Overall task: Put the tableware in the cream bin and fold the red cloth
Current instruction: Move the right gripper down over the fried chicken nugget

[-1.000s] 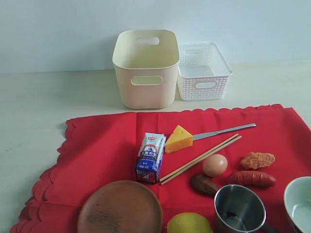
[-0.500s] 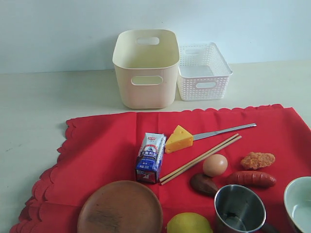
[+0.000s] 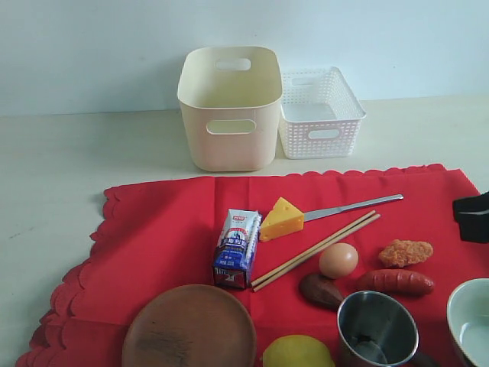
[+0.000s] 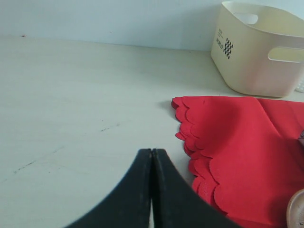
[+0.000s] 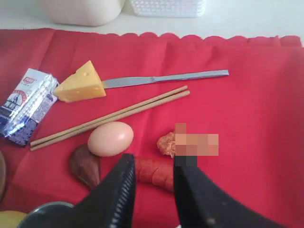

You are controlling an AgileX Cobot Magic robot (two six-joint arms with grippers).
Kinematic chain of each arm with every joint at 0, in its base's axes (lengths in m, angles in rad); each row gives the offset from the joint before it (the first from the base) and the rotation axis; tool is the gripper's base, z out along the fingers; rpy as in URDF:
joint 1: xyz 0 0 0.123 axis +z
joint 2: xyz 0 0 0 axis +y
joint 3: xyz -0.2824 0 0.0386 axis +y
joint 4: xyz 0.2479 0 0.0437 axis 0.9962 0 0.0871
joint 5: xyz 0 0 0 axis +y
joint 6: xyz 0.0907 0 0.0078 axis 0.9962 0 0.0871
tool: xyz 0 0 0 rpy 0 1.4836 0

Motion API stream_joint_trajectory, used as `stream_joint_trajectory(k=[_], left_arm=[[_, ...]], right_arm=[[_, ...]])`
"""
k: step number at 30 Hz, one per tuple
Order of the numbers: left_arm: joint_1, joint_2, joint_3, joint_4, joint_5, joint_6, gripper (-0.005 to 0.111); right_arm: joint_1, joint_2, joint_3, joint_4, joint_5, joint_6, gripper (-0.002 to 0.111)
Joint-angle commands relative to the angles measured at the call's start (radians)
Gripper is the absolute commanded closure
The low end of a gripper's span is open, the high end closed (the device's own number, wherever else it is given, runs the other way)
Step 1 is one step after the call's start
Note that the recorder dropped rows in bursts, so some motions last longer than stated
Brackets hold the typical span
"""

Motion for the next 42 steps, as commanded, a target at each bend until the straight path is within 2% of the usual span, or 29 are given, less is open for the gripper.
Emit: stream_joint_trajectory(k=[1, 6, 12, 21, 27, 31, 34, 37, 42], left_arm=[[0.003, -0.006, 0.004, 0.002, -0.008, -0.002, 0.107], [0.003, -0.006, 0.004, 0.002, -0.008, -0.002, 0.107], [0.003, -0.006, 0.004, 0.002, -0.008, 0.000, 0.107], [0.003, -0.006, 0.004, 0.002, -0.008, -0.002, 0.107], [0.003, -0.006, 0.004, 0.002, -0.008, 0.000, 0.107], [0.003, -0.006, 0.004, 0.002, -0.008, 0.000, 0.107], [0.003, -0.006, 0.004, 0.002, -0.008, -0.001, 0.107], [0.003, -0.006, 0.004, 0.002, -0.008, -0.001, 0.107], [0.003, -0.006, 0.004, 0.002, -0.008, -0.001, 0.107]], right_arm=[[0.001, 0.068, -0.032, 0.004, 0.046, -0.033, 0.069], [0.001, 0.128, -0.039, -0.016, 0.057, -0.035, 0.061], [0.001, 0.222, -0.142, -0.130, 0.124, -0.049, 0.054], [0.001, 0.388, -0.320, -0.308, 0.164, -0.049, 0.054], [0.001, 0.508, -0.443, -0.290, 0.224, -0.068, 0.054], [0.001, 0.589, -0.503, -0.281, 0.249, -0.130, 0.051], [0.001, 0.636, -0.524, -0.301, 0.274, -0.247, 0.046], [0.001, 0.676, -0.526, -0.305, 0.283, -0.354, 0.046], [0.001, 0.757, -0.543, -0.355, 0.304, -0.387, 0.048]])
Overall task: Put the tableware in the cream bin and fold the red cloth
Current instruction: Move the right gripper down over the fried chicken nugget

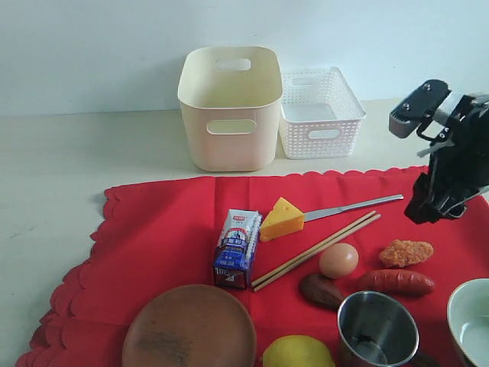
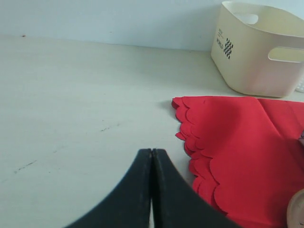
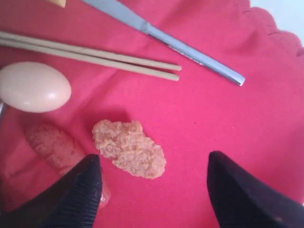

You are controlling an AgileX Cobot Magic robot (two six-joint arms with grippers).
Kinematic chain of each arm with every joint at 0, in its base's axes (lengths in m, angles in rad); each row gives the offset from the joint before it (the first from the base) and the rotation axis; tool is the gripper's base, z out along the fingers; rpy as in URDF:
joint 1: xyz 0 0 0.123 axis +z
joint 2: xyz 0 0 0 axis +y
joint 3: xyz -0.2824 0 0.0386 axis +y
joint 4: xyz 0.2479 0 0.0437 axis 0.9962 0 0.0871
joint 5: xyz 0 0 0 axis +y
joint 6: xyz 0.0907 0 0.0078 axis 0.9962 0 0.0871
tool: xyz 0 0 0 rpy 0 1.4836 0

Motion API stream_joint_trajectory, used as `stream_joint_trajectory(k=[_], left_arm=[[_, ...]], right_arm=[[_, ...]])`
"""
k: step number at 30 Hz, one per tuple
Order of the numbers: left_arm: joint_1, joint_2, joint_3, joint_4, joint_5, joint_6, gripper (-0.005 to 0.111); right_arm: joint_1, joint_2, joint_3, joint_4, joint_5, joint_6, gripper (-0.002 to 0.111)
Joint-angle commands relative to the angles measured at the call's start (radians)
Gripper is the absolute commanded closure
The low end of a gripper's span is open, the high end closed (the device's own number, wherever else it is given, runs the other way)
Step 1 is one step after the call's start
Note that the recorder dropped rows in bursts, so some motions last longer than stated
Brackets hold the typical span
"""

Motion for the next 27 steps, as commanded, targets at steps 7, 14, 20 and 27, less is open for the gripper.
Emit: stream_joint_trajectory(k=[7, 14, 20, 27], left_arm=[[0.003, -0.006, 0.004, 0.002, -0.008, -0.001, 0.107], [0.003, -0.006, 0.004, 0.002, -0.008, -0.001, 0.107], [0.003, -0.006, 0.004, 0.002, -0.008, -0.001, 0.107], [0.003, -0.006, 0.004, 0.002, -0.008, -0.001, 0.107]], right_arm=[[0.001, 0.132, -0.035, -0.129, 0.039, -0.088, 0.048], [0.001, 0.187, -0.035, -0.118, 0.026, -0.156, 0.048], [0.001, 0.223, -0.035, -0.118, -0.007, -0.165, 0.048], [0.001, 0.237, -0.035, -0.120, -0.060, -0.191, 0.048]])
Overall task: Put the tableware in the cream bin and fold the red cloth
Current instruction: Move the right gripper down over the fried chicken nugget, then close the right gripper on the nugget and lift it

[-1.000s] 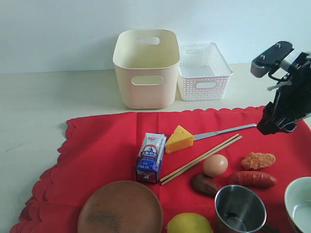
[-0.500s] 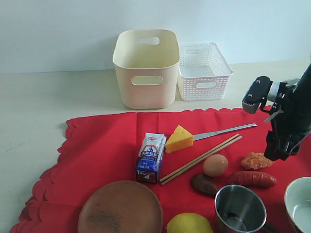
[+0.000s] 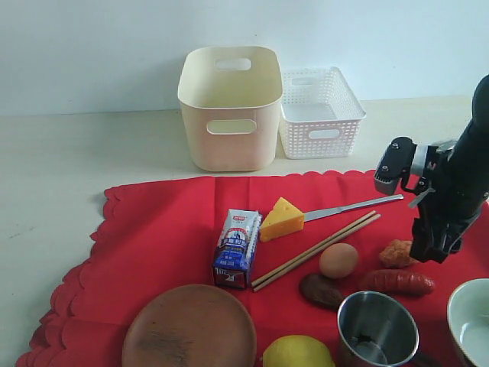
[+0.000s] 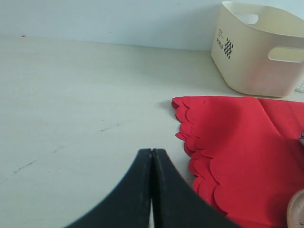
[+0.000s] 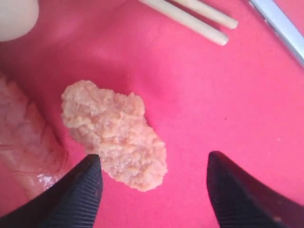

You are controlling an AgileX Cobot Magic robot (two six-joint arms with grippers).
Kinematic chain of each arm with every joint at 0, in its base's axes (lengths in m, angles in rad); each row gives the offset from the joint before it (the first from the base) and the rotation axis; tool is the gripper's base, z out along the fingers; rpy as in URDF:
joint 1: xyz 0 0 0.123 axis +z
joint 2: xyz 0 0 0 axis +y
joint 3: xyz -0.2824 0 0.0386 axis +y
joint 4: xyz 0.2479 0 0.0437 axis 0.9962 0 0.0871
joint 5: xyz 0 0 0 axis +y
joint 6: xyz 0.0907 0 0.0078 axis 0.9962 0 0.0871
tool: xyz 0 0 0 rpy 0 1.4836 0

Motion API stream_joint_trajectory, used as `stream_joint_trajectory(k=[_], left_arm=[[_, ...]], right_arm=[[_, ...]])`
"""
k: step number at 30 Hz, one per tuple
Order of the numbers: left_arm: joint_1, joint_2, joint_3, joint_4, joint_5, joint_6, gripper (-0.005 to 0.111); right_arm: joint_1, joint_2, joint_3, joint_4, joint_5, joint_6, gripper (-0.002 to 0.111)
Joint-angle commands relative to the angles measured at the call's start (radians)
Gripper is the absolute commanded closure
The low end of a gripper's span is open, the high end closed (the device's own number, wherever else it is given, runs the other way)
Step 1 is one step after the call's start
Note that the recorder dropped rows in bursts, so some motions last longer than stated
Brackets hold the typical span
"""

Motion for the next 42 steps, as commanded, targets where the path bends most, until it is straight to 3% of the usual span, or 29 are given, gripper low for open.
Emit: stream_joint_trajectory(k=[1, 5, 10, 42], left_arm=[[0.003, -0.006, 0.004, 0.002, -0.008, -0.001, 0.107], [0.003, -0.006, 0.004, 0.002, -0.008, -0.001, 0.107], [0.003, -0.006, 0.004, 0.002, -0.008, -0.001, 0.107], [0.003, -0.006, 0.004, 0.002, -0.008, -0.001, 0.107]], right_arm=[[0.001, 0.005, -0.006, -0.002, -0.033, -0.036, 0.048], [0.001, 0.005, -0.006, 0.003, -0.033, -0.075, 0.048], [0.001, 0.005, -0.006, 0.145, -0.007, -0.241, 0.048], [0.001, 0.087, -0.006, 0.137, -0.022, -0.321, 0.051]])
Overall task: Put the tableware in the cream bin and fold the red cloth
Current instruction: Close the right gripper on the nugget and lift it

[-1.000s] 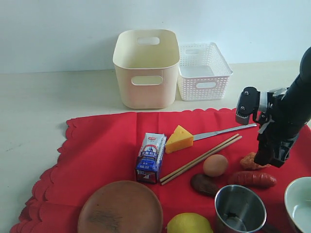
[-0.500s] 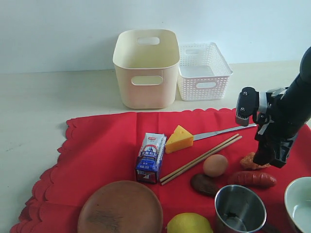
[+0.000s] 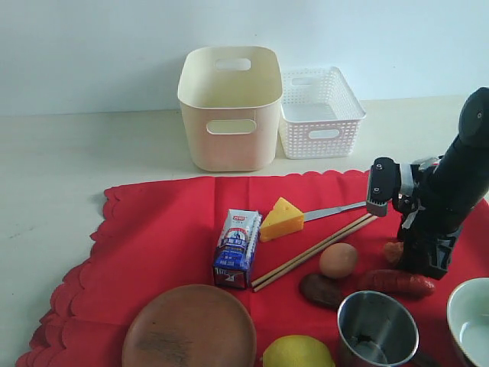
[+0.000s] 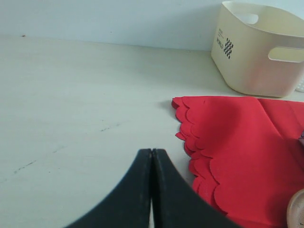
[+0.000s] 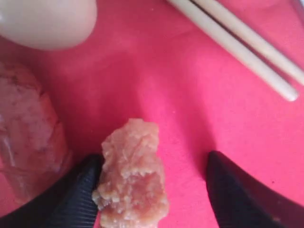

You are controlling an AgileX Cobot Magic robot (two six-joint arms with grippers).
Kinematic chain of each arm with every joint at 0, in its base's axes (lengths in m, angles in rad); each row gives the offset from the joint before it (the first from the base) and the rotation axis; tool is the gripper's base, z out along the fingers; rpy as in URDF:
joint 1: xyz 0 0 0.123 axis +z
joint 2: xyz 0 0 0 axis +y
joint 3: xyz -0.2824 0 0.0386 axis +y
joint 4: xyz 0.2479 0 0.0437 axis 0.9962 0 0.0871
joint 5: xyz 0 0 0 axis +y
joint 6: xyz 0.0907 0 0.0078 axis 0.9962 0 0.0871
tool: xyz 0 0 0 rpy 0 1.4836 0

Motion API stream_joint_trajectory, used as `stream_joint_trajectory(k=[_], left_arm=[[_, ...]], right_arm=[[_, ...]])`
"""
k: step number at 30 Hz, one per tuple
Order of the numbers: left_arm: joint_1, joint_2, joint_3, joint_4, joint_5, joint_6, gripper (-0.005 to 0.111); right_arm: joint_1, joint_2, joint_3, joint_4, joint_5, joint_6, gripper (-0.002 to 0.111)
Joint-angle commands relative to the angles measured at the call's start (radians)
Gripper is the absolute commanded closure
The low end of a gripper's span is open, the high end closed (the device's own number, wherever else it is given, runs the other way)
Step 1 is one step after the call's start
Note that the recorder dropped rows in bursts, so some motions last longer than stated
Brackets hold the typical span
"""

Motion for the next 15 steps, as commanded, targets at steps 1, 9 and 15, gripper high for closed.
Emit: stream_joint_trajectory(k=[1, 9, 15], left_arm=[[0.003, -0.006, 0.004, 0.002, -0.008, -0.001, 0.107], [0.003, -0.006, 0.004, 0.002, -0.008, -0.001, 0.107], [0.003, -0.006, 0.004, 0.002, -0.008, -0.001, 0.107]], right_arm=[[0.001, 0.006, -0.006, -0.010, -0.010, -0.014, 0.056], [0.001, -0.029, -0.026, 0.005, -0.030, 0.040, 0.107], [0.001, -0.103, -0.044, 0.013, -0.044, 0.098, 0.107]])
